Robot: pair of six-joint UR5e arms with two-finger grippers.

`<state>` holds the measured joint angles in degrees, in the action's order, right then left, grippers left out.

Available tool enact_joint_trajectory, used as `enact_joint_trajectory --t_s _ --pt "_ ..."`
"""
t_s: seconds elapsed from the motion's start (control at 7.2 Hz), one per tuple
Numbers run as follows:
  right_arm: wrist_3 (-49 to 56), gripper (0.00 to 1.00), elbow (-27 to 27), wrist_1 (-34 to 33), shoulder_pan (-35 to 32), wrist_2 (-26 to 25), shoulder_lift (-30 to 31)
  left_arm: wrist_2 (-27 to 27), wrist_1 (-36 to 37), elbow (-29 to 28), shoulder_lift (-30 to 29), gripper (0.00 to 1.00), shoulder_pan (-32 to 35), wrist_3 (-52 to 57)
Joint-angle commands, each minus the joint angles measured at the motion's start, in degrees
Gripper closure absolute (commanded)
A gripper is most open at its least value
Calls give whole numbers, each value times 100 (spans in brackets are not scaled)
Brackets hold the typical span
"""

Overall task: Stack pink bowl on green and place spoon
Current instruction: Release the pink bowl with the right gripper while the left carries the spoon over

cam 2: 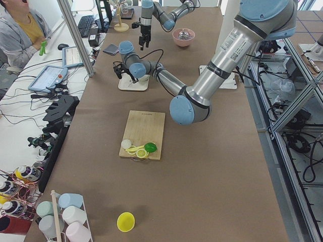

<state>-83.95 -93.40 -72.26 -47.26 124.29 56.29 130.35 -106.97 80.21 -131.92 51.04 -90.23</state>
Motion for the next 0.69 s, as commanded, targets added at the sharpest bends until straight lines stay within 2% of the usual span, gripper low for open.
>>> enact_joint_trajectory --t_s 0.0,0.14,0.28,0.42,0.56 --pt "868 0 -590 1 -581 604 1020 -36 -192 -628 -851 100 -155 -486" --pt "1341 0 -688 19 -653 658 1381 -384 -628 -733 -871 100 -330 -748" --pt "1433 0 -706 19 -679 675 1472 -927 -1094 -795 -871 33 -540 -1029" --pt "1452 0 -750 19 -793 702 1551 -932 -1168 -744 -792 2 -534 -971" --pt "1687 0 -889 19 -907 702 1813 -828 -1125 -648 -713 1 -394 -901"
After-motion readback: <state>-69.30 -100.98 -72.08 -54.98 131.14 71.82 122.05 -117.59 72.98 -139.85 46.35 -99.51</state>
